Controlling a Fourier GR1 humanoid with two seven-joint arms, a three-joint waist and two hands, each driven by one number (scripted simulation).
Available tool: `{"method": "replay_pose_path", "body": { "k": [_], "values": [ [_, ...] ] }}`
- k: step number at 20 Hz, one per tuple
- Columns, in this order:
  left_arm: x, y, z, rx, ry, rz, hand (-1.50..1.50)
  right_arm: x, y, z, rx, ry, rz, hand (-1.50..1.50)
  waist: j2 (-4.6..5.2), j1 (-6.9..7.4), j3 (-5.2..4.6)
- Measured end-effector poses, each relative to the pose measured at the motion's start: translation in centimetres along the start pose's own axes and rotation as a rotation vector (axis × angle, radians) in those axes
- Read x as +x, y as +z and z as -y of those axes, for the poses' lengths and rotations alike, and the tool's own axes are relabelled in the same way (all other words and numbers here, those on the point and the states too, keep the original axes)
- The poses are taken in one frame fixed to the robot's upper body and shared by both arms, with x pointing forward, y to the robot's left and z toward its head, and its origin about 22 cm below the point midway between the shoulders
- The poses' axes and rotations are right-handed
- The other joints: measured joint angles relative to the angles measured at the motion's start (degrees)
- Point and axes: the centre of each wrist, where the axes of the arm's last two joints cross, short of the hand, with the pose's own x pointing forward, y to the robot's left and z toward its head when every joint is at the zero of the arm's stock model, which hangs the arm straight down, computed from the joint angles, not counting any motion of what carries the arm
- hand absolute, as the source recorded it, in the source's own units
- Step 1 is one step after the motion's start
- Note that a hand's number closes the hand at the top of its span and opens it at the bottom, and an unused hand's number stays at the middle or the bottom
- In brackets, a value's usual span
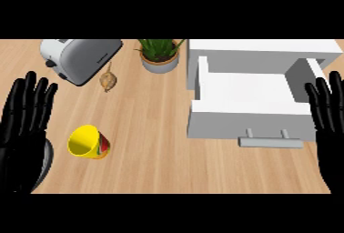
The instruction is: Pick up the cup, place it into the drawer and close the drawer
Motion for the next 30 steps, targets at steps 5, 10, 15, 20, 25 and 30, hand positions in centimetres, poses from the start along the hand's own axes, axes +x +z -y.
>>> {"method": "replay_pose_path", "body": {
  "k": [5, 10, 15, 20, 25, 30],
  "values": [
    [0.3, 1.2, -2.5, -0.065, 0.053, 0.032, -1.5, -0.2, -0.3, 0.2, 0.02, 0.0, -0.002, -1.5, 1.13, -0.79, 0.2],
    [-0.9, 1.8, -3.3, -0.107, 0.221, -0.034, -1.5, -0.8, -0.8, -0.6, 0.068, -0.073, -0.068, -1.5, 1.52, -1.03, 0.26],
    [-1.9, 1.4, -4.1, -0.125, 0.285, -0.071, -1.5, -0.5, -0.6, -0.9, 0.084, -0.096, -0.088, -1.5, 1.59, -1.32, 0.29],
    [-1.8, 0.8, -4.4, -0.117, 0.306, -0.083, -1.5, -0.6, -0.7, -1.2, 0.093, -0.101, -0.099, -1.5, 1.6, -1.37, 0.3],
    [-1.9, 1.5, -3.9, -0.111, 0.31, -0.095, -1.5, -0.8, -1.2, -1.2, 0.09, -0.105, -0.091, -1.5, 1.6, -1.34, 0.31],
    [-3.3, 1.2, -3.7, -0.1, 0.301, -0.119, -1.5, -0.8, -1.7, -0.9, 0.087, -0.114, -0.092, -1.5, 1.61, -1.4, 0.31]
  ]
}}
